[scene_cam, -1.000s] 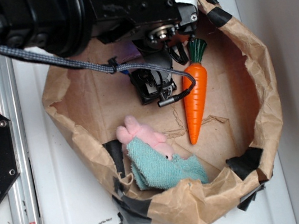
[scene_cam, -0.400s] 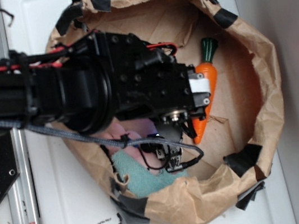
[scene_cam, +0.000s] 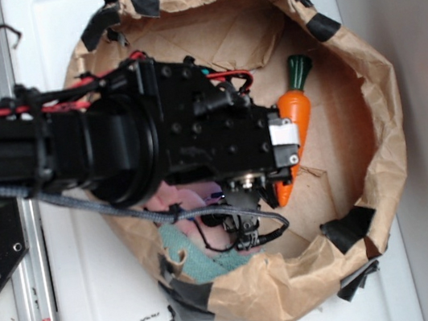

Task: Grab the black box.

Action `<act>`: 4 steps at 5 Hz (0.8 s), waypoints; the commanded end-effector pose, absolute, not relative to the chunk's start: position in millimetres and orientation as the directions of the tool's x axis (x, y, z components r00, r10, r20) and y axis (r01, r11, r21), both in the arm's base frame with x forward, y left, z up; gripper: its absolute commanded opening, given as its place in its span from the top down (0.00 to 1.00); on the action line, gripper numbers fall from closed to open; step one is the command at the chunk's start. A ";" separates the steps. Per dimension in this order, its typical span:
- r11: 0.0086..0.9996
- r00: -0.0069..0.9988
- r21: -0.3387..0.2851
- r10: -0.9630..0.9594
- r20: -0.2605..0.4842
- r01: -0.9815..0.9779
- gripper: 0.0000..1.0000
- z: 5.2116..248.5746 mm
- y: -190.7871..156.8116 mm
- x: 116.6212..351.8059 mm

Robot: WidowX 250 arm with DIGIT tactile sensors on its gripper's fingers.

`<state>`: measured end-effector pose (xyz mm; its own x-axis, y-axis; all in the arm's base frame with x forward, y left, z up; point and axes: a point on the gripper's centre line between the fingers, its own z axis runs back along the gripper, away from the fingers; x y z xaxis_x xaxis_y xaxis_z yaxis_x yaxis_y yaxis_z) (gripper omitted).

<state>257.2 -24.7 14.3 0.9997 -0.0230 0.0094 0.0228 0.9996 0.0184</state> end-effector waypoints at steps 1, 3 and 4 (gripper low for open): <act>1.000 0.988 0.018 0.012 0.152 -0.015 1.00 48.4 -1.5 277.5; 0.994 0.974 -0.085 0.083 0.213 -0.066 1.00 107.4 27.2 259.4; 0.985 0.979 -0.154 0.109 0.173 -0.082 1.00 121.5 27.9 244.4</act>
<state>238.7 16.2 105.3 0.9897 0.0936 0.1085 -0.0749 0.9835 -0.1649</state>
